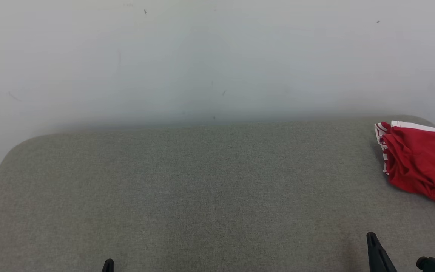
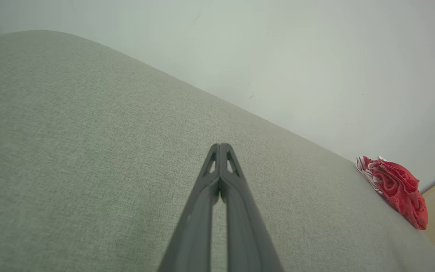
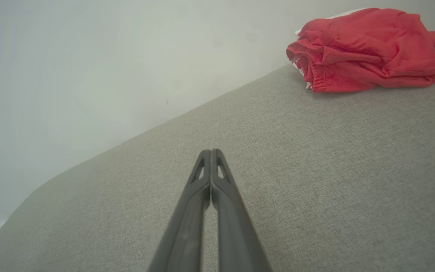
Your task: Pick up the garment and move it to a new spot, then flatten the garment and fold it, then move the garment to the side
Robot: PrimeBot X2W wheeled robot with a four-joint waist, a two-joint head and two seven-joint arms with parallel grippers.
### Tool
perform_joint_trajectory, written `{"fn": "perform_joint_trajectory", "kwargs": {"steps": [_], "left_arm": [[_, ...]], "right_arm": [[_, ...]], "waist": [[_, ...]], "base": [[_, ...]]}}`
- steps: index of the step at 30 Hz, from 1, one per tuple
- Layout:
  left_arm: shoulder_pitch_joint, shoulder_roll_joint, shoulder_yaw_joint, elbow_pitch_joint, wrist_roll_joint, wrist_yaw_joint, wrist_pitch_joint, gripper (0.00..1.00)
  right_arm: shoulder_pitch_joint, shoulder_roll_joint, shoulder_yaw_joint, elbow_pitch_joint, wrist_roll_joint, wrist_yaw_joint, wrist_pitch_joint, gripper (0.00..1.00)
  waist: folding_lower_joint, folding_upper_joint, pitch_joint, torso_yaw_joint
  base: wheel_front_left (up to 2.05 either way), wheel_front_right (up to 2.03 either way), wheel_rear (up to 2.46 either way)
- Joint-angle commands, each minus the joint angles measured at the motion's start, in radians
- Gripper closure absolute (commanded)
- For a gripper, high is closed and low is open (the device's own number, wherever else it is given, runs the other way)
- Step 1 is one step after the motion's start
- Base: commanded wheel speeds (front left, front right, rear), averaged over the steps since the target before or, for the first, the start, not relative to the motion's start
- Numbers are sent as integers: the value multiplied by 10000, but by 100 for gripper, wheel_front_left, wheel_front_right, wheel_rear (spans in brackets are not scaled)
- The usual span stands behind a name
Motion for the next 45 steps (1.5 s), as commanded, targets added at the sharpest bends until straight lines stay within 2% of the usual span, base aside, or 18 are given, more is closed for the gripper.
{"fn": "perform_joint_trajectory", "kwargs": {"steps": [1,24,45], "left_arm": [[-336,7,-14,-36,-465,-42,55,100],[-1251,9,-114,733,-3953,-230,519,100],[-1877,11,-188,1261,-6382,-370,846,100]], "right_arm": [[-325,-84,-134,-63,455,-1,87,100],[-1098,-97,-988,544,4067,-2,1073,100],[-1647,-67,-1633,972,6543,-2,1804,100]], "waist": [[0,0,12,0],[0,0,210,1],[0,0,382,1]], "base": [[0,0,0],[0,0,0],[0,0,0]]}}
